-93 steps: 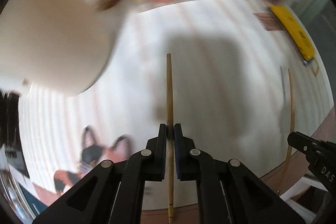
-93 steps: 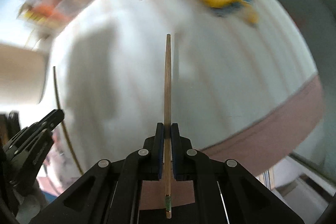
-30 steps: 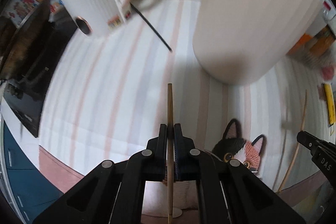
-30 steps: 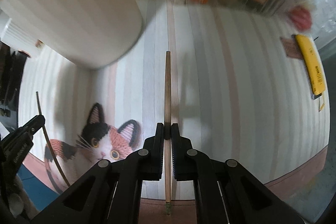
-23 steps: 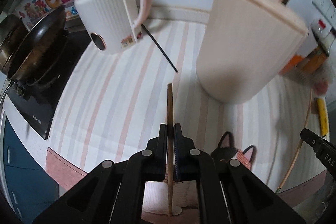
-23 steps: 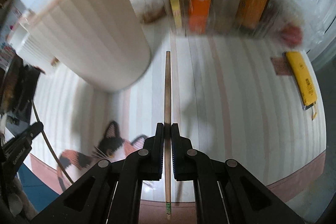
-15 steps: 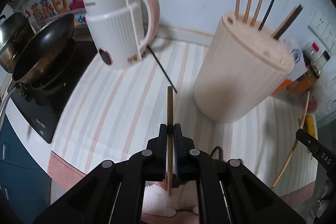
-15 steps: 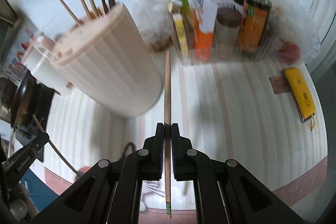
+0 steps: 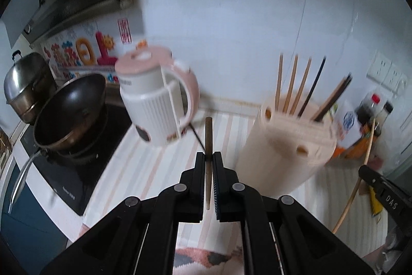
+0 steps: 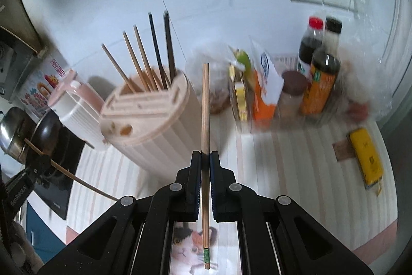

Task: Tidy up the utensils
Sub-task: 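Carry both wooden chopsticks over the beige holder, then lower both chopsticks into the holder and open both tools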

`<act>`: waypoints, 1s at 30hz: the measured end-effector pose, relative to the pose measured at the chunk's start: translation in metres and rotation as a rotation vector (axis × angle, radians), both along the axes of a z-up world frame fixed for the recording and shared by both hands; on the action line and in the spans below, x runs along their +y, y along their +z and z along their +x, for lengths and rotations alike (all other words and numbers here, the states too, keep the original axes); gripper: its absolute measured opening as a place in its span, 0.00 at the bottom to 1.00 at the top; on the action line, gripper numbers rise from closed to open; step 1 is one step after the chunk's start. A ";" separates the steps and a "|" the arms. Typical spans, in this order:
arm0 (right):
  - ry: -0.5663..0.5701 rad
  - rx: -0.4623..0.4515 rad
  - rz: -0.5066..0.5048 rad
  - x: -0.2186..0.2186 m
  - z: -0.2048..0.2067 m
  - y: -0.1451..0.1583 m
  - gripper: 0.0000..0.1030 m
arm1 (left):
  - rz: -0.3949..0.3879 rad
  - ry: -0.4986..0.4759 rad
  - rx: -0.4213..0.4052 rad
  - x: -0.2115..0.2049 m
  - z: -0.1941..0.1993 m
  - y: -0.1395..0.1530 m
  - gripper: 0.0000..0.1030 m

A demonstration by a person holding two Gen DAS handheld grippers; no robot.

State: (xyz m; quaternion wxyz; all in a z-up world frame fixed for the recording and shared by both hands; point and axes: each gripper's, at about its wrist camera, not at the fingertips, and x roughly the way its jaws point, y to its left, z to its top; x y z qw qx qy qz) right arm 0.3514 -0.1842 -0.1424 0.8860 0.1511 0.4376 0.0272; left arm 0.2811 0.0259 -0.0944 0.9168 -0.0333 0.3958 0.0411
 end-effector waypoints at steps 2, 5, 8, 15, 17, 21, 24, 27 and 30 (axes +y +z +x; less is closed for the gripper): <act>-0.002 -0.022 0.008 -0.001 0.004 0.012 0.06 | -0.007 -0.001 -0.028 0.001 0.002 0.017 0.03; -0.003 -0.063 0.040 -0.005 0.014 0.035 0.06 | -0.012 -0.002 -0.067 0.001 0.004 0.045 0.03; -0.001 -0.107 0.080 -0.009 0.026 0.058 0.06 | -0.027 0.001 -0.110 0.003 0.007 0.076 0.03; -0.020 -0.219 0.139 -0.015 0.069 0.110 0.06 | -0.075 -0.016 -0.205 -0.001 0.018 0.139 0.03; -0.025 -0.260 0.133 -0.013 0.082 0.122 0.06 | -0.095 -0.032 -0.220 -0.006 0.026 0.151 0.03; -0.029 -0.324 0.118 -0.008 0.102 0.138 0.06 | -0.111 -0.071 -0.228 -0.021 0.044 0.159 0.03; -0.030 -0.363 0.094 0.000 0.115 0.143 0.06 | -0.125 -0.102 -0.212 -0.036 0.060 0.153 0.03; -0.036 -0.392 0.074 0.005 0.128 0.142 0.06 | -0.132 -0.124 -0.191 -0.047 0.076 0.144 0.03; -0.047 -0.406 0.066 0.004 0.136 0.133 0.06 | -0.137 -0.140 -0.165 -0.055 0.092 0.129 0.03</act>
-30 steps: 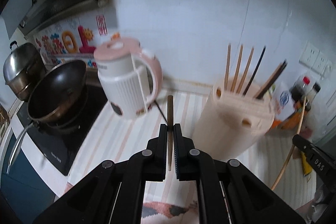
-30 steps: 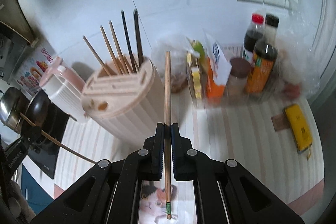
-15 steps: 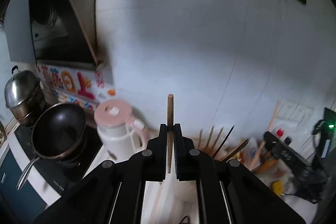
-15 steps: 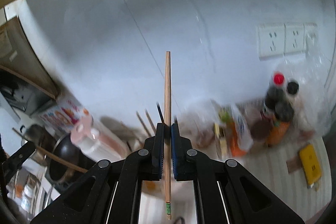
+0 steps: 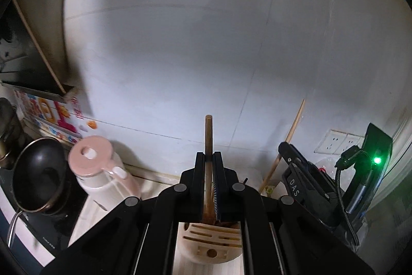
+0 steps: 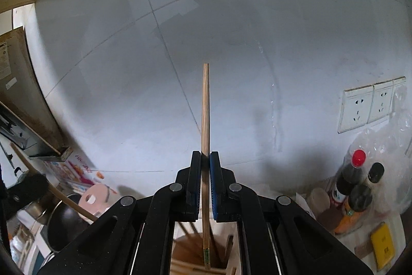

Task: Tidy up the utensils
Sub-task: 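Lower both chopsticks into the holder and open both tools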

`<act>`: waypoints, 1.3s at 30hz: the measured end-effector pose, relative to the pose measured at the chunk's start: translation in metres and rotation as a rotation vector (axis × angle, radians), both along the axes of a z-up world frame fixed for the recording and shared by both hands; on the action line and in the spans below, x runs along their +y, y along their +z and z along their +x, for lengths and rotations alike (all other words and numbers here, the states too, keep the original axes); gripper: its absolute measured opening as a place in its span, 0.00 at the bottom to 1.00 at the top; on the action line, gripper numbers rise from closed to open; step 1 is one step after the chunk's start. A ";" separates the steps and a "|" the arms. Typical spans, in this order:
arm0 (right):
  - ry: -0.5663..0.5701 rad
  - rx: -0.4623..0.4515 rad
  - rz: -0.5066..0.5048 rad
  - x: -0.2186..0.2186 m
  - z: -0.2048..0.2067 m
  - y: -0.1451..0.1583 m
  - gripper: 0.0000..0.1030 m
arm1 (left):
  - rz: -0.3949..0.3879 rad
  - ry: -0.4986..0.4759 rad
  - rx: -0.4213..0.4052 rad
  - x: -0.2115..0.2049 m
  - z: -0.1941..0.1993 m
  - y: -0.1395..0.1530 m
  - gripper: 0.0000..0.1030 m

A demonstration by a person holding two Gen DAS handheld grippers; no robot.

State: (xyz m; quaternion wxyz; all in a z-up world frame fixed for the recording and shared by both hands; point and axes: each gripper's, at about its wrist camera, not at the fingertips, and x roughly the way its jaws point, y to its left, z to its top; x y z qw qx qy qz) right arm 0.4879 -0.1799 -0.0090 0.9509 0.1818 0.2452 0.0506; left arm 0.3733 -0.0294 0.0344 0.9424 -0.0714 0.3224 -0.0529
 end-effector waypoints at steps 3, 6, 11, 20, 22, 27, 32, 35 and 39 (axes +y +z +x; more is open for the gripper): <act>-0.007 -0.010 -0.002 0.001 0.008 -0.010 0.06 | 0.006 -0.015 0.032 -0.008 0.015 -0.016 0.03; -0.009 -0.013 -0.005 0.001 0.013 -0.025 0.06 | 0.022 -0.015 0.060 -0.012 0.026 -0.032 0.03; 0.013 -0.002 -0.027 0.003 0.016 -0.050 0.06 | 0.019 -0.022 0.115 -0.013 0.042 -0.052 0.04; 0.035 0.053 -0.030 -0.006 0.005 -0.051 0.28 | 0.037 0.044 0.108 0.003 0.023 -0.042 0.74; 0.027 0.070 -0.036 -0.011 -0.002 -0.045 0.28 | 0.040 0.072 0.090 0.012 0.014 -0.043 0.77; -0.008 0.130 -0.038 -0.024 -0.026 -0.043 0.40 | 0.105 0.112 0.152 0.024 0.004 -0.067 0.84; -0.036 0.234 -0.100 -0.023 -0.053 -0.058 0.48 | 0.178 0.119 0.192 0.025 -0.009 -0.101 1.00; -0.043 0.286 -0.149 -0.018 -0.061 -0.071 0.56 | 0.211 0.104 0.207 0.019 -0.013 -0.115 1.00; -0.059 0.347 -0.197 -0.013 -0.067 -0.085 0.90 | 0.236 0.086 0.221 0.010 -0.015 -0.125 1.00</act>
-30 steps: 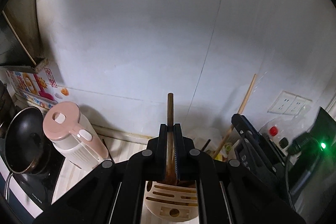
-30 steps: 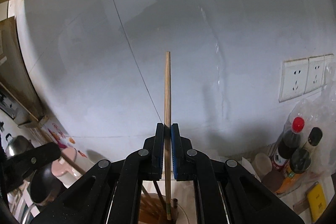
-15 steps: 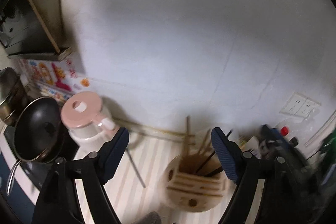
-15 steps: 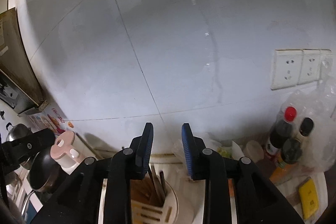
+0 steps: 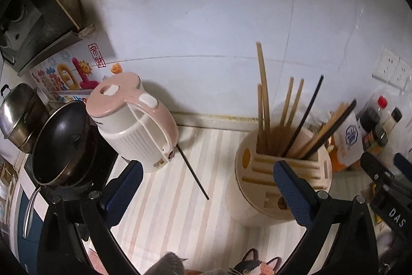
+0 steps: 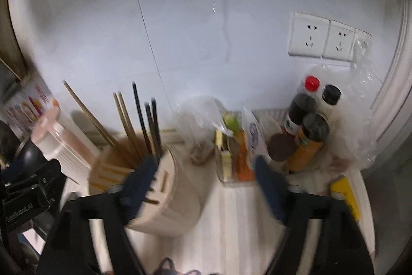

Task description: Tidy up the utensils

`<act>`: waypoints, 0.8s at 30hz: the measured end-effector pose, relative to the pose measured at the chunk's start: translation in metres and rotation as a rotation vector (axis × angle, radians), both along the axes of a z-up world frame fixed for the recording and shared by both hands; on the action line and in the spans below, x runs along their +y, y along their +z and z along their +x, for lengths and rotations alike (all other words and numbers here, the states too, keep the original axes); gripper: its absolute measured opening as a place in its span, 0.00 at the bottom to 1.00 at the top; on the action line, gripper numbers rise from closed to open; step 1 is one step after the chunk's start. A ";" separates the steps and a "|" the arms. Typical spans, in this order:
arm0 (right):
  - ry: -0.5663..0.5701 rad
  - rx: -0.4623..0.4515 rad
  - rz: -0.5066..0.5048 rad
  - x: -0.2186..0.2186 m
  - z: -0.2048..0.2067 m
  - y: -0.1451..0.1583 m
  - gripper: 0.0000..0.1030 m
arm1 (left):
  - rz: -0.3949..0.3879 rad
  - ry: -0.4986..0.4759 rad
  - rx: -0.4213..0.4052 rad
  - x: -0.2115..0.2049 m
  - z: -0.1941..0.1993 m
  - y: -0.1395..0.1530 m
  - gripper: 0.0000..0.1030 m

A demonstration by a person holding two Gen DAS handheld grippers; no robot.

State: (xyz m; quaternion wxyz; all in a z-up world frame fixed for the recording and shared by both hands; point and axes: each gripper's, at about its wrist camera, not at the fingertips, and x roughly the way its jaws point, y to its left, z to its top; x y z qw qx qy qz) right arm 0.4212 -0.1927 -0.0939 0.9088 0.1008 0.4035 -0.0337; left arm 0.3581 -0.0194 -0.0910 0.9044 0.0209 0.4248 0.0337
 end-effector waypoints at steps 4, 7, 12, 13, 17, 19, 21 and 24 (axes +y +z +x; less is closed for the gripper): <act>-0.020 0.023 -0.078 0.001 -0.002 -0.006 0.96 | 0.003 -0.014 0.014 -0.009 -0.003 -0.008 1.00; -0.025 0.029 -0.102 -0.001 -0.001 -0.006 0.98 | 0.004 -0.011 0.018 -0.012 -0.004 -0.010 1.00; -0.019 0.031 -0.125 -0.006 0.002 -0.006 0.98 | -0.001 0.012 0.014 -0.016 -0.009 -0.007 1.00; -0.015 0.030 -0.124 -0.007 0.001 -0.005 0.98 | -0.005 0.015 0.010 -0.016 -0.011 -0.005 1.00; 0.003 0.021 -0.133 -0.007 -0.010 0.003 0.98 | -0.018 0.025 -0.011 -0.014 -0.026 0.007 1.00; 0.011 0.012 -0.125 -0.007 -0.019 0.010 0.98 | -0.016 0.028 -0.029 -0.013 -0.040 0.017 1.00; 0.007 -0.005 -0.131 -0.005 -0.033 0.020 0.98 | -0.021 0.026 -0.049 -0.010 -0.051 0.026 1.00; -0.004 -0.031 -0.131 -0.003 -0.058 0.038 1.00 | -0.019 0.011 -0.090 -0.007 -0.077 0.045 1.00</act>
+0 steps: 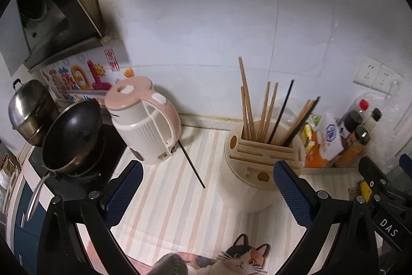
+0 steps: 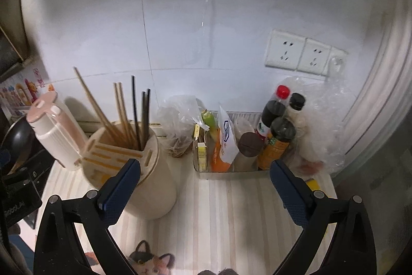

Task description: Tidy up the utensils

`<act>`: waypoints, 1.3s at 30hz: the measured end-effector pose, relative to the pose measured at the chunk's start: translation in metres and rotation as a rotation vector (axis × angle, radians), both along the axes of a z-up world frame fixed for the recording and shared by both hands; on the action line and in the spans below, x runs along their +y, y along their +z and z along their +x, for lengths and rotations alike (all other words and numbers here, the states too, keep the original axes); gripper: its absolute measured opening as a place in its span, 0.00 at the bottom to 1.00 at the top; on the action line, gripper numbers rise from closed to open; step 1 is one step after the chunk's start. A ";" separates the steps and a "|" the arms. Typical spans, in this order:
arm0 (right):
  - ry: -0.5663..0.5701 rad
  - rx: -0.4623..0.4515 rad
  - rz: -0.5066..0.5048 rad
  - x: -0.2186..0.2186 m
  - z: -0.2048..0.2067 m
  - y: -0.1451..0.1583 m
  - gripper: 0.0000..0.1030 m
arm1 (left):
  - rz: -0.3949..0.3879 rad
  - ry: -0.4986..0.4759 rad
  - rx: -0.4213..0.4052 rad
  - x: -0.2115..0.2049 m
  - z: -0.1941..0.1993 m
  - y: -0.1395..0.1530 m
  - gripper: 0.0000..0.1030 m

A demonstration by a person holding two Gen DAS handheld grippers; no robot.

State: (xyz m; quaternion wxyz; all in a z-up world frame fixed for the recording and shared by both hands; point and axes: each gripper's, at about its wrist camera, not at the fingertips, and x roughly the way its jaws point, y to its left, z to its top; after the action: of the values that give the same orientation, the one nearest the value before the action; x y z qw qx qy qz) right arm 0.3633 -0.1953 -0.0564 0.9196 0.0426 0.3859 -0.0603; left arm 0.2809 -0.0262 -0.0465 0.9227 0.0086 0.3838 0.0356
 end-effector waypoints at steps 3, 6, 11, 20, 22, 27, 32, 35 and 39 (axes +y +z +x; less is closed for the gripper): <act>-0.013 -0.037 -0.010 0.006 -0.030 0.021 1.00 | -0.001 -0.006 -0.029 0.008 -0.024 0.014 1.00; -0.032 -0.064 -0.021 0.012 -0.061 0.040 1.00 | -0.009 -0.013 -0.043 0.019 -0.053 0.025 1.00; -0.048 -0.074 -0.033 0.027 -0.122 0.063 1.00 | -0.020 -0.040 -0.064 0.037 -0.107 0.039 1.00; -0.083 -0.122 -0.035 0.053 -0.221 0.099 1.00 | -0.019 -0.070 -0.103 0.063 -0.180 0.061 1.00; -0.087 -0.132 -0.034 0.055 -0.233 0.104 1.00 | -0.024 -0.069 -0.106 0.066 -0.190 0.064 1.00; -0.084 -0.163 -0.037 0.061 -0.260 0.119 1.00 | -0.027 -0.071 -0.130 0.070 -0.207 0.071 1.00; -0.088 -0.182 -0.040 0.060 -0.269 0.126 1.00 | -0.034 -0.063 -0.126 0.070 -0.212 0.072 1.00; -0.085 -0.173 -0.035 0.055 -0.269 0.126 1.00 | -0.035 -0.053 -0.108 0.069 -0.211 0.071 1.00; -0.079 -0.155 -0.034 0.050 -0.263 0.125 1.00 | -0.028 -0.047 -0.072 0.064 -0.208 0.067 1.00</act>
State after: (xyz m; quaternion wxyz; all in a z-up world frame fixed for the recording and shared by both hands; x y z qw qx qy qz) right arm 0.1000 -0.1452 0.0682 0.9441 0.0468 0.3108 -0.0995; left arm 0.0728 0.0380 0.0203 0.9366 0.0034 0.3504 0.0087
